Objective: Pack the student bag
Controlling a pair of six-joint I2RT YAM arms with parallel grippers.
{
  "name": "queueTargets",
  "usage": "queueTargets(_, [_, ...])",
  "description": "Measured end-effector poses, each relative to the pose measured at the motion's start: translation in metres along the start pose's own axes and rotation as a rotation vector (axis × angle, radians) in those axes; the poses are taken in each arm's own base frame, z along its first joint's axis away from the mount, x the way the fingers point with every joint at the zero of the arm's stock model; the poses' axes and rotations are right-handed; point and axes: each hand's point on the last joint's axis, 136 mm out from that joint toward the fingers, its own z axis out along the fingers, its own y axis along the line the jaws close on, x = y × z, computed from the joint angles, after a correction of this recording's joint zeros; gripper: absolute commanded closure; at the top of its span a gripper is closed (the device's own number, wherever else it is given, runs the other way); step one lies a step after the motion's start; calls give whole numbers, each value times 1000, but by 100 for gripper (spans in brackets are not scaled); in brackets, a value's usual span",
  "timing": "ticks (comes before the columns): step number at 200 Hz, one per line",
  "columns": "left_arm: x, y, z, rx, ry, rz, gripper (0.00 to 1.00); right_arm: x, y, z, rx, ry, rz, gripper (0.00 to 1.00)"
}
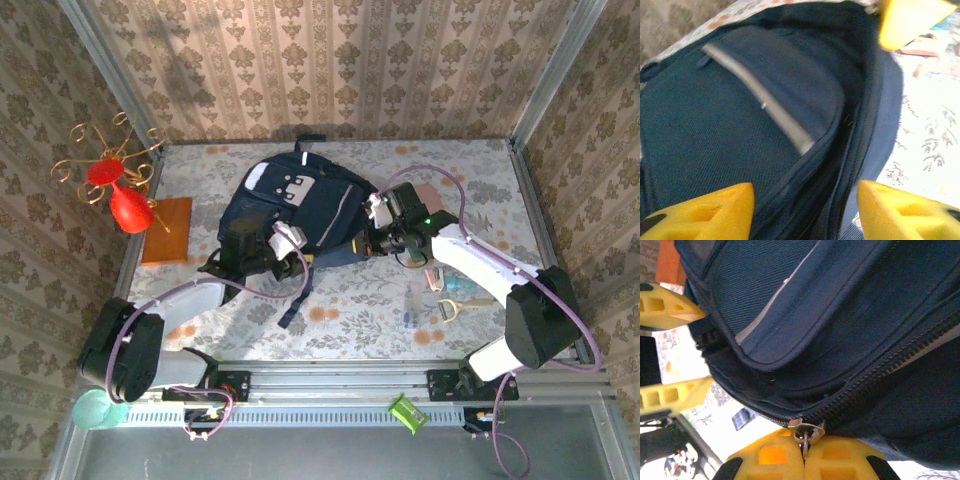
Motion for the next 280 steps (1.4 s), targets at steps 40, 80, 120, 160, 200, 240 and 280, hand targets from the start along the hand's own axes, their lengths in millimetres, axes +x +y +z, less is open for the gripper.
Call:
queueTargets(40, [-31, -26, 21, 110, -20, 101, 41, 8, 22, 4, -78, 30, -15, 100])
queueTargets(80, [-33, -28, 39, 164, 14, 130, 67, 9, 31, 4, -116, 30, -8, 100])
queueTargets(120, [-26, -36, 39, 224, 29, 123, 100, 10, 27, 3, -107, 29, -6, 100])
queueTargets(160, [-28, -33, 28, 241, 11, 120, 100, 4, 3, -3, -53, 13, 2, 100])
queueTargets(200, [-29, -24, 3, 237, -7, 128, 100, -12, -26, -17, 34, -26, 42, 100])
queueTargets(240, [-26, -18, -11, 215, -15, 141, 69, -16, -21, -20, 30, -40, 26, 100])
queueTargets(280, [-30, -16, -17, 178, -19, 153, 43, -4, -6, -12, -2, -9, 8, 100])
